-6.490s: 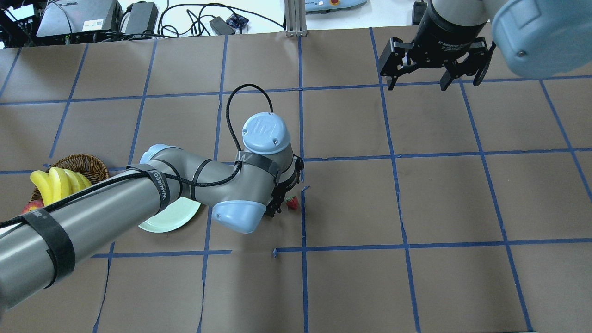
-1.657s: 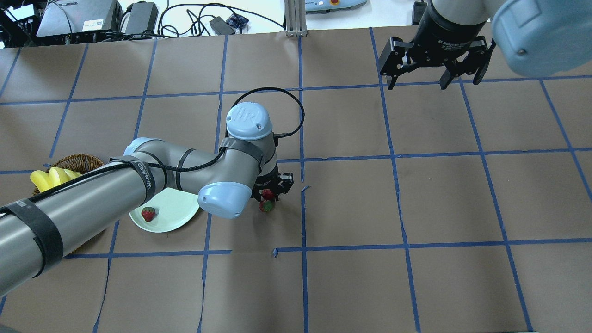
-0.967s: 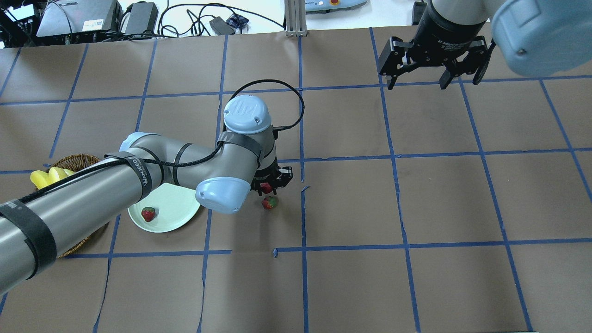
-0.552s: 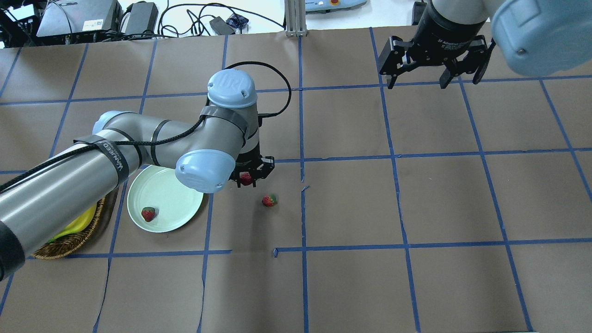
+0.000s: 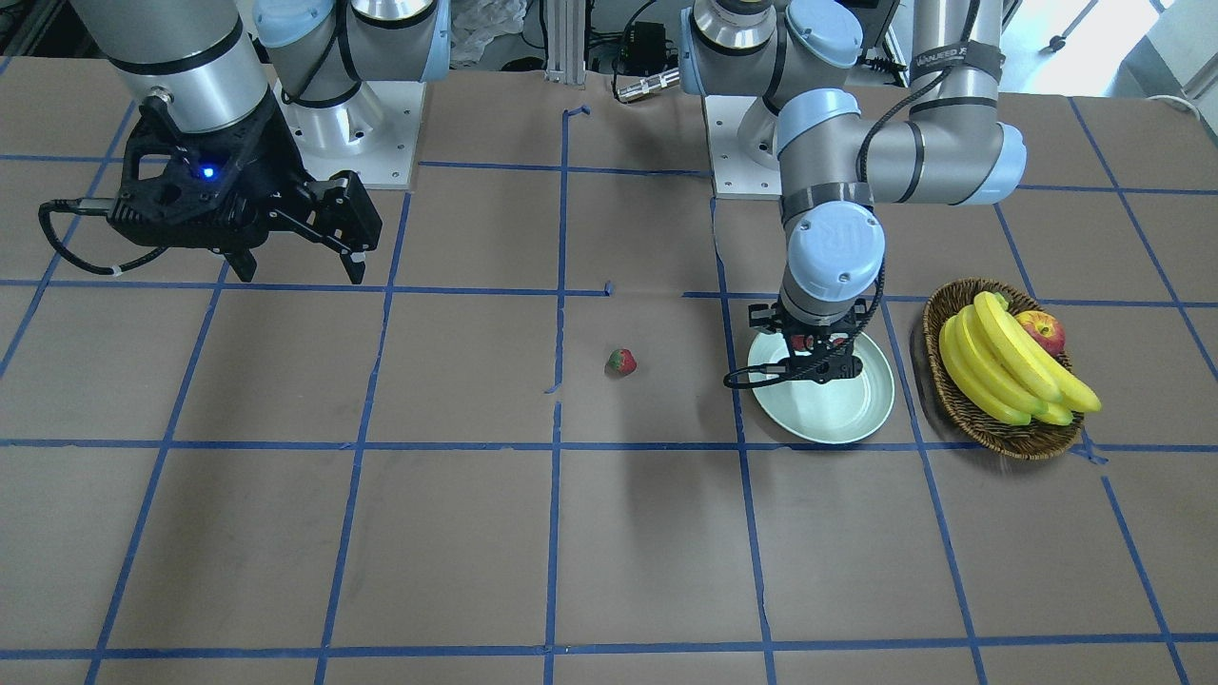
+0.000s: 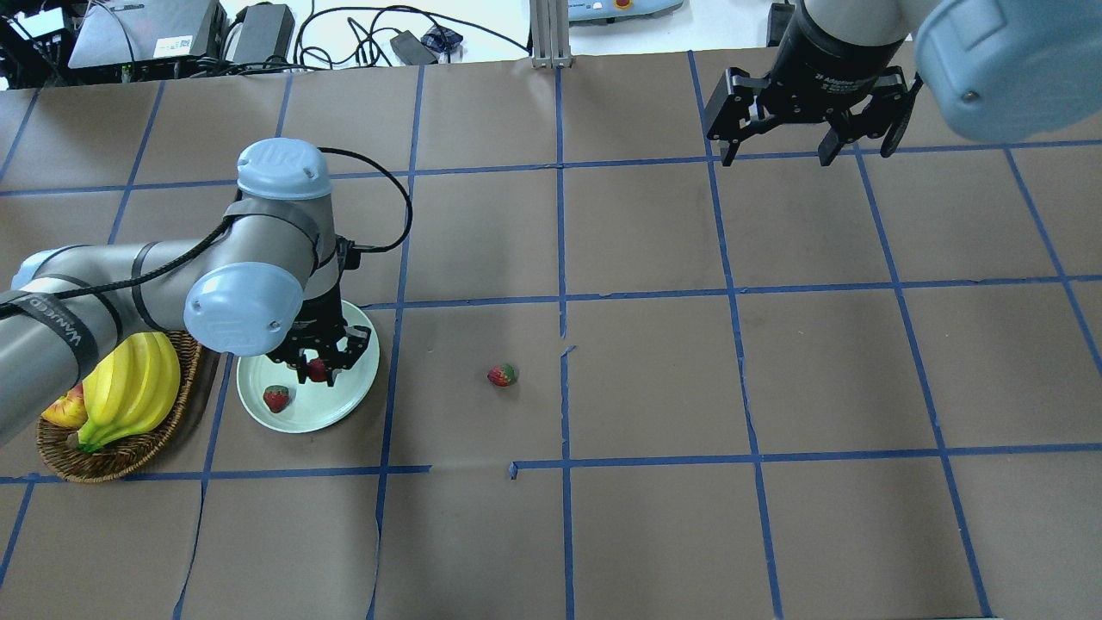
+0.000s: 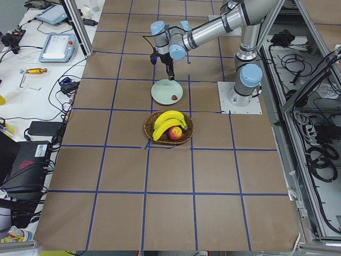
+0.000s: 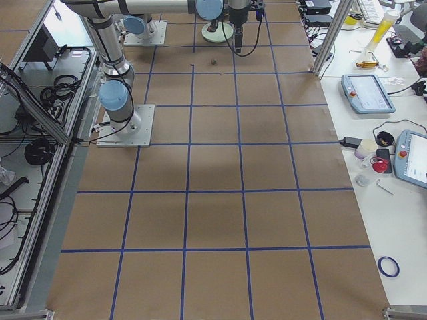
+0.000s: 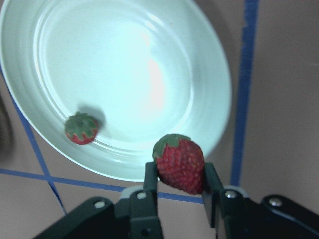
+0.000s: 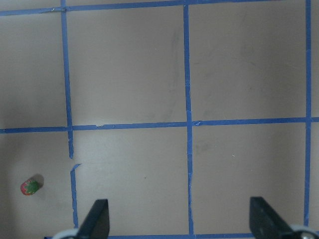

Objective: Collect all strawberries into plate
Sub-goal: 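Carry the second strawberry onto the plate and release it, then move the left gripper to the last strawberry and grasp it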

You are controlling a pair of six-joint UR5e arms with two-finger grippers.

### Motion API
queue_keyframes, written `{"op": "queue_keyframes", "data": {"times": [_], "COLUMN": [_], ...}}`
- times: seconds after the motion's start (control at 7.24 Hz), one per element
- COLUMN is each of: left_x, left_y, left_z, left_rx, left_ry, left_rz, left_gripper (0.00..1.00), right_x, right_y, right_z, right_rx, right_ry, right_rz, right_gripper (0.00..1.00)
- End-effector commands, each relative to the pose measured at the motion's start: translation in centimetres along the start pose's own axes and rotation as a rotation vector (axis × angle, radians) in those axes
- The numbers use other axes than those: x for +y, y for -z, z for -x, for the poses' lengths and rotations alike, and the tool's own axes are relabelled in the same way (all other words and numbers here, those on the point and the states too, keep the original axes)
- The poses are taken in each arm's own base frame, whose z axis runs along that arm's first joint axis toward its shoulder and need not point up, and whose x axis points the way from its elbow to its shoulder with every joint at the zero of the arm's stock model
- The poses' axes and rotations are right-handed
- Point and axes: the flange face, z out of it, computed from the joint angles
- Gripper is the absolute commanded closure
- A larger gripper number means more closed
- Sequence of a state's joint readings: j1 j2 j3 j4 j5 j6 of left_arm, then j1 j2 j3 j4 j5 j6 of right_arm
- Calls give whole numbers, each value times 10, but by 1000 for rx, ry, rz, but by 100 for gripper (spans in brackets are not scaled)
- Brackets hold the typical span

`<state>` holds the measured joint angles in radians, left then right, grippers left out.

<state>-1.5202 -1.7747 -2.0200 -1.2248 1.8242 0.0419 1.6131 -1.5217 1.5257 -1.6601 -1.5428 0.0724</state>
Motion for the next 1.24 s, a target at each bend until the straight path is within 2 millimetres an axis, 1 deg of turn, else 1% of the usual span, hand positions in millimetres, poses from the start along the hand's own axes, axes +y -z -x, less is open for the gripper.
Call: {"op": "queue_keyframes", "data": {"times": [0.0, 0.14, 0.28, 0.41, 0.55, 0.69, 0.83, 0.97, 1.1], "left_x": [-2, -3, 2, -2, -1, 8, 16, 15, 12], "left_y": [-30, -24, -7, 13, 42, 62, 64, 55, 37], "left_z": [16, 13, -1, -32, -83, -137, -173, -194, -204], "left_rx": [23, 28, 49, 103, 171, 254, 319, 345, 323], "left_ry": [7, 12, 17, 64, 151, 247, 352, 414, 404], "left_rz": [-54, -78, -120, -160, -195, -198, -197, -193, -170], "left_gripper": [25, 7, 6, 6, 6, 6, 9, 10, 15], "right_x": [0, 0, 2, 2, 1, 2, 1, 0, 0], "right_y": [0, -1, -1, -2, -2, -1, -1, 1, 1], "right_z": [0, 0, 0, 0, 0, 0, 0, 1, 0], "right_rx": [-1, -1, -1, -1, -1, -1, -1, -2, -1], "right_ry": [1, 1, -2, -2, -2, -2, -2, 0, 0], "right_rz": [0, 1, 1, 3, 4, 1, 0, -3, -2], "right_gripper": [0, 0, 0, 0, 0, 0, 0, 0, 0]}}
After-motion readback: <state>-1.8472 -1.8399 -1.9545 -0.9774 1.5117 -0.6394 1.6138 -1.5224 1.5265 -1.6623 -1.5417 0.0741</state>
